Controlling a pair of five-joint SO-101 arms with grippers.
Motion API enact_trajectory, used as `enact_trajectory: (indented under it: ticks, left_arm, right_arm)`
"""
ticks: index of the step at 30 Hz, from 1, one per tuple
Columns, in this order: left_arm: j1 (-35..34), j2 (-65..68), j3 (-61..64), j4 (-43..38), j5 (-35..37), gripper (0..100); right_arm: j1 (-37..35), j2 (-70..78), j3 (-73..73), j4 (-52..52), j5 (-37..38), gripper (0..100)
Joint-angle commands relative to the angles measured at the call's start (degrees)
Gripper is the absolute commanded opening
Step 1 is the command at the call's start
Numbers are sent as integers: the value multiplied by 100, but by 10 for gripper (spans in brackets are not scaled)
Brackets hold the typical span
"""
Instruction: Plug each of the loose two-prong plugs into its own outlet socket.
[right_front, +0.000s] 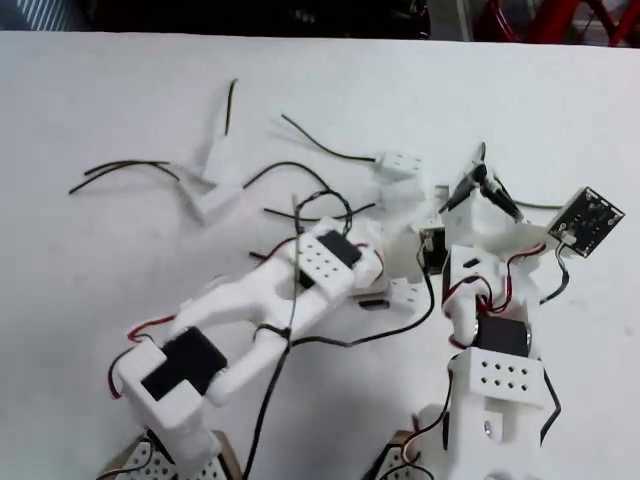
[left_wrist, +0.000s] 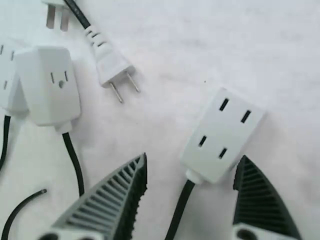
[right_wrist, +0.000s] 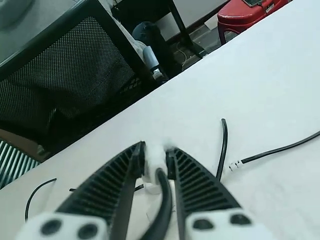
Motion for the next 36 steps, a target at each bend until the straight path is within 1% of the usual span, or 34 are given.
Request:
enact_trajectory:
  ticks: [1,5,9,14,18,25,30,34,36]
  left_arm:
    - [321,84,-273,-79,-79,279]
    - [391,251,-273,-97,-413,278]
    - [382,286,-281,-97,-475,277]
    - [453,303,-273,-70,-519,191]
    - [444,277,-220,-26,-519,151]
    - [418,207,-273,923,-519,151]
    - [418,-242,-264,1776,-519,150]
    - [338,-743,-26,2207,-404,146]
    - [233,-1015,229,2215,-211,146]
  right_arm:
    - [40,-84,-211,-136,9,17]
    - [40,-84,-211,-136,9,17]
    - [40,-84,-211,-136,9,17]
    - [40,-84,-211,-136,9,17]
    - [40,-84,-211,-136,18,17]
    - [40,-84,-211,-136,18,17]
    - [40,-84,-211,-136,18,17]
    - [40,-84,-211,-136,18,17]
    - [40,-84,-211,-136,18,17]
